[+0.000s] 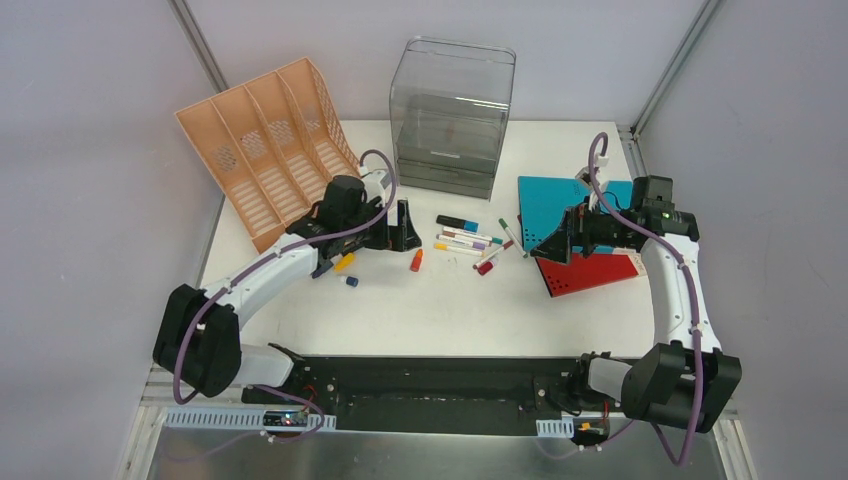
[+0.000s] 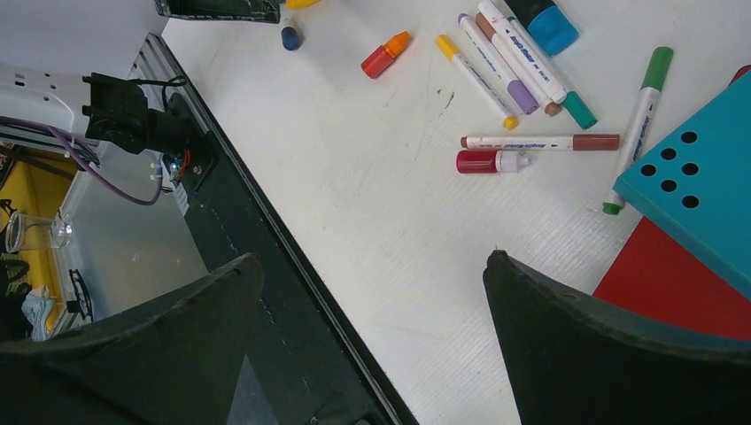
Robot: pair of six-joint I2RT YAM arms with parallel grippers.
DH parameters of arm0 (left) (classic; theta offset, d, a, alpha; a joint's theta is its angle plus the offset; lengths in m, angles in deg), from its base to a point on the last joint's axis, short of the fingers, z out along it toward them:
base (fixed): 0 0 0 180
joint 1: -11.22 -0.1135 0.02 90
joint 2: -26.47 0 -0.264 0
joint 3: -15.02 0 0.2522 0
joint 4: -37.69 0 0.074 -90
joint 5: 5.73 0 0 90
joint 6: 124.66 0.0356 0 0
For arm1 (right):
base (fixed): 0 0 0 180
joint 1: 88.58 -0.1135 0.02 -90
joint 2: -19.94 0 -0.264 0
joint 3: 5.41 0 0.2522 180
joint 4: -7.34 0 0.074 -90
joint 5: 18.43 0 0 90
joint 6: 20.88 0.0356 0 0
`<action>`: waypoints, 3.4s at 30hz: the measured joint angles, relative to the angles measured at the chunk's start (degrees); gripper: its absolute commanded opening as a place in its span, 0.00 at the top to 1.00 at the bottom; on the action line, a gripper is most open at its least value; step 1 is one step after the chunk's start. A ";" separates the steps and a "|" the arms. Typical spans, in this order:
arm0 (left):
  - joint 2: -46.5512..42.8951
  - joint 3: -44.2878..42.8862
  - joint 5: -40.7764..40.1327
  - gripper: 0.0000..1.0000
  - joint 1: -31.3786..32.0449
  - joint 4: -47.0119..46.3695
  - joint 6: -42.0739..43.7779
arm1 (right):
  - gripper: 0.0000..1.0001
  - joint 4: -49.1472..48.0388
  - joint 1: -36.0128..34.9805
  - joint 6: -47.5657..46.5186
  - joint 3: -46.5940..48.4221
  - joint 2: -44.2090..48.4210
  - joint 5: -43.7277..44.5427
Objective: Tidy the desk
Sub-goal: Pick up the folder from the center of the board.
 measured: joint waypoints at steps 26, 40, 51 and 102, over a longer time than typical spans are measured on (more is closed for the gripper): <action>7.72 -3.74 -11.63 0.04 14.82 -11.13 -3.19 | 0.00 -5.66 -0.63 5.81 -0.02 0.00 7.82; 28.02 -9.33 -9.14 0.18 18.49 -35.65 -22.51 | 0.00 -15.30 -0.63 19.15 -0.15 -0.02 21.49; 42.71 -20.74 -11.89 0.31 23.50 -44.33 -31.63 | 0.00 -20.48 -1.09 26.91 -1.75 0.00 27.43; 59.08 -34.34 -18.71 1.00 25.44 -46.38 -41.68 | 0.00 -21.75 -2.95 28.57 -2.05 0.52 29.77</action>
